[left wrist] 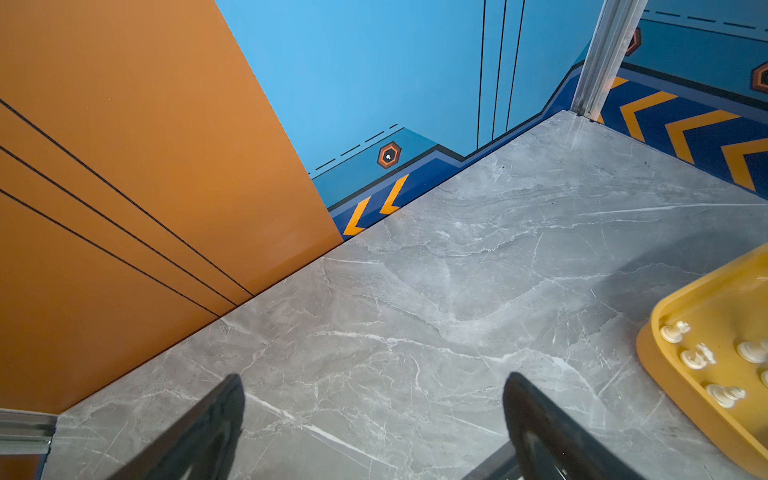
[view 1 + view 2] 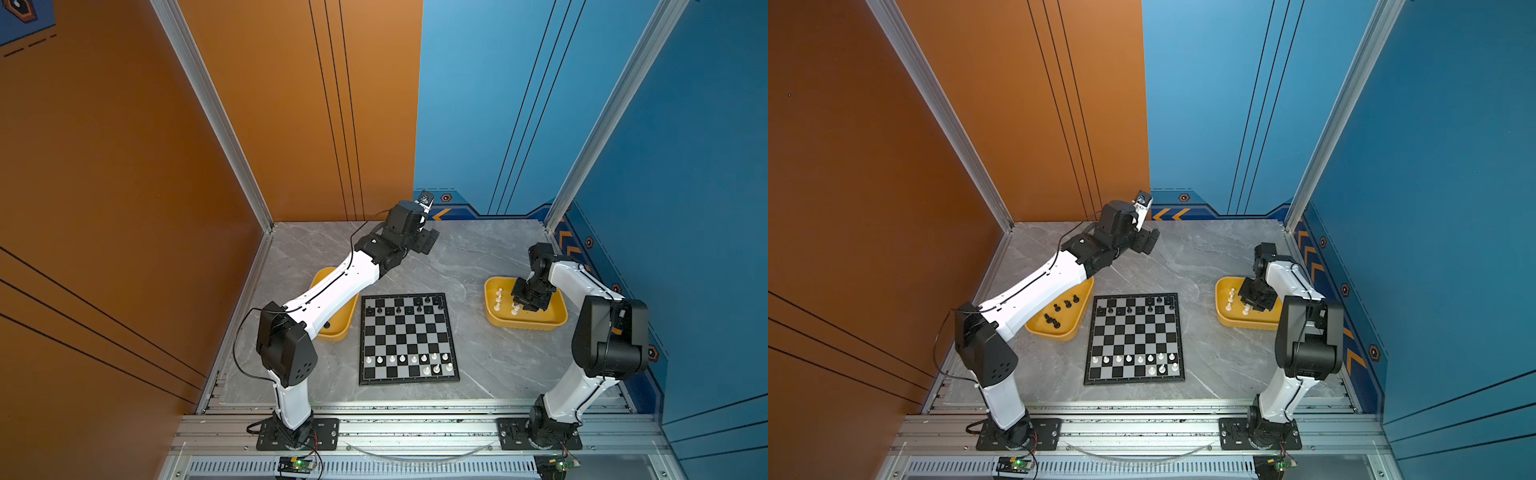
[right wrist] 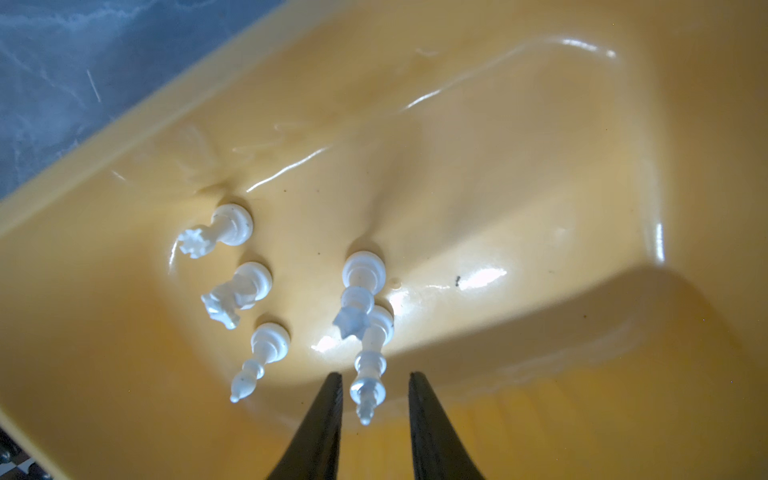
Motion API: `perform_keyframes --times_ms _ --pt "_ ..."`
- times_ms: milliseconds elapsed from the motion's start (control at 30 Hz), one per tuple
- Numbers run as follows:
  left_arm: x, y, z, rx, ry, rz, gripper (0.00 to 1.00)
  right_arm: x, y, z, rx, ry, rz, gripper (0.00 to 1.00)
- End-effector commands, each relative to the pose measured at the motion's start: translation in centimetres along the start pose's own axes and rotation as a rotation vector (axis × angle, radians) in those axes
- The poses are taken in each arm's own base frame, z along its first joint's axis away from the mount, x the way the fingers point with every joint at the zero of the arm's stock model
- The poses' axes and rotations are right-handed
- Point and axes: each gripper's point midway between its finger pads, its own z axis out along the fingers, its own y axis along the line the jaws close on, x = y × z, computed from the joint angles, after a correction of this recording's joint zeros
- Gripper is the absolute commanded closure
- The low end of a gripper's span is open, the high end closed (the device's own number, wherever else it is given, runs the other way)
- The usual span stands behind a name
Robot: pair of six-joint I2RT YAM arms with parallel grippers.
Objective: Set up the chess pieces on the board
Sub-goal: 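Lower the right gripper and grasp a tall white piece in the tray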
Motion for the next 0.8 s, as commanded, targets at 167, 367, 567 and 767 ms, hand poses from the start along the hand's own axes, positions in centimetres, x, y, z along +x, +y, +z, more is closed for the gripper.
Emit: perform_keyframes --times_ms 167,367,567,767 --pt "0.0 0.5 0.4 -0.017 0.012 0.018 0.02 -0.1 0.4 0.9 -0.007 0.015 -0.017 0.72" --pt "0.2 0.8 0.1 -0.026 0.017 0.019 0.02 0.1 0.4 1.3 -0.001 0.022 -0.023 0.73" --pt "0.3 0.9 -0.2 -0.028 0.02 0.025 0.02 0.1 0.6 1.5 0.002 0.022 -0.032 0.77" --pt "0.5 1.1 -0.8 -0.037 0.024 0.034 0.02 0.1 0.7 1.7 0.01 0.027 -0.039 0.81"
